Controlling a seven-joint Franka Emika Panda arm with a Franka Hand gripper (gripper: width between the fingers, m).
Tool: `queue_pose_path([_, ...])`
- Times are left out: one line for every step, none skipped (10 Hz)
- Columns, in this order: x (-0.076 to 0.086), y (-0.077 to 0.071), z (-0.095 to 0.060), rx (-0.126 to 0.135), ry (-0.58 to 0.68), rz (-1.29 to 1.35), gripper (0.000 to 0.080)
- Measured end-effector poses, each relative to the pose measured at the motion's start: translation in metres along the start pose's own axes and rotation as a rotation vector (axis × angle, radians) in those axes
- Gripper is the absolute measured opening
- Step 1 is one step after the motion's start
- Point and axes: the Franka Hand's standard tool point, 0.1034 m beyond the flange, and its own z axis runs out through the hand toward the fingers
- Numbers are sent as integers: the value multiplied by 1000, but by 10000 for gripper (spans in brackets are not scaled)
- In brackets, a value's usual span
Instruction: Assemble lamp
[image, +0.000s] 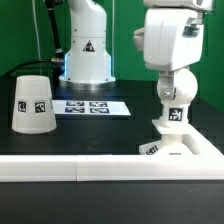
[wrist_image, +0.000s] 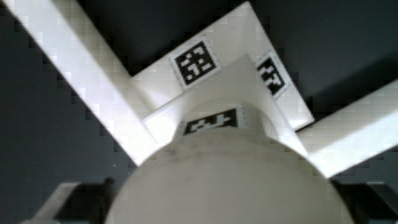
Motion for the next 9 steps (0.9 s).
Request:
queue_pose_path([1, 0, 0, -3, 2, 49, 576])
queue_pose_path([2, -1, 0, -3, 4, 110, 576])
queue_pose_path([2, 0, 0, -3, 4, 188, 577])
queue_pose_path([2, 0, 0, -3, 4, 245, 577])
queue_pose_path([2, 0, 0, -3, 5, 292, 577])
queue_pose_path([2, 0, 0, -3, 5, 379, 577])
queue_pose_path([2, 0, 0, -3, 5, 437, 577])
queue_pose_path([2, 0, 0, -1, 8, 498, 577])
queue_pose_path([3, 0, 0, -8, 39, 621, 577])
